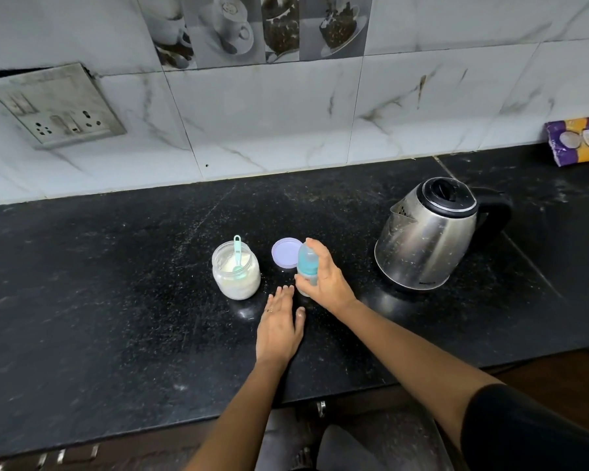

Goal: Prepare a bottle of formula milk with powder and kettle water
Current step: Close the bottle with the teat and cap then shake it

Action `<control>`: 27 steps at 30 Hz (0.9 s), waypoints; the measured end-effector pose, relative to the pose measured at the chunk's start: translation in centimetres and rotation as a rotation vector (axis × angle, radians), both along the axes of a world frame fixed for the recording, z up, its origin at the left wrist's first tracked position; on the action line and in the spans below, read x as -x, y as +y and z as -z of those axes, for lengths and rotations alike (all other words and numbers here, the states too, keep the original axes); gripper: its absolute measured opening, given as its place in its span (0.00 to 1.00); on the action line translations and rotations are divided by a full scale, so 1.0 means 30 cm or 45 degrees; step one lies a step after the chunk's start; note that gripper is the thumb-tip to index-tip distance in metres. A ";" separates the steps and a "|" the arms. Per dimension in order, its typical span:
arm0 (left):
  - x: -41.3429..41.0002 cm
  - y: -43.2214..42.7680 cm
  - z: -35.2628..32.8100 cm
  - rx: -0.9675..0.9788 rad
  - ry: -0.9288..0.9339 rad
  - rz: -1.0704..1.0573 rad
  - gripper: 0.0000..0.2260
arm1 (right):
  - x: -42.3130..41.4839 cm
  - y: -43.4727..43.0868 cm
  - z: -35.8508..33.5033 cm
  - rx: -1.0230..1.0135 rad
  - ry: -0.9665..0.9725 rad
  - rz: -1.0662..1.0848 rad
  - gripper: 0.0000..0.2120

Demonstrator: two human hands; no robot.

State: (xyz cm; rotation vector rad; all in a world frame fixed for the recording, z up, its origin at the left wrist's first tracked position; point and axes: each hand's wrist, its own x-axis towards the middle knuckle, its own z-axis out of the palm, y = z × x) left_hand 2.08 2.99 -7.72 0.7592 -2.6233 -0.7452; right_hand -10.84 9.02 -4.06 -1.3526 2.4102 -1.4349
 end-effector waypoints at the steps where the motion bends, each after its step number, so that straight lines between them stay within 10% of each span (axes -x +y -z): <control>1: 0.002 -0.001 0.002 0.014 -0.005 0.006 0.22 | 0.003 -0.003 0.002 0.001 0.007 -0.011 0.38; 8: 0.008 -0.001 0.014 0.126 -0.067 0.010 0.23 | 0.116 0.006 -0.101 0.163 -0.442 -0.059 0.40; 16: 0.017 -0.005 0.015 0.137 -0.103 0.013 0.28 | 0.183 -0.024 -0.279 0.727 -2.134 -0.059 0.30; 23: 0.019 -0.001 0.007 0.110 -0.128 -0.014 0.30 | 0.176 0.015 -0.281 0.539 -2.072 -0.722 0.39; 27: 0.021 0.000 0.002 0.107 -0.138 -0.020 0.30 | 0.169 -0.010 -0.309 0.890 -2.367 -0.549 0.22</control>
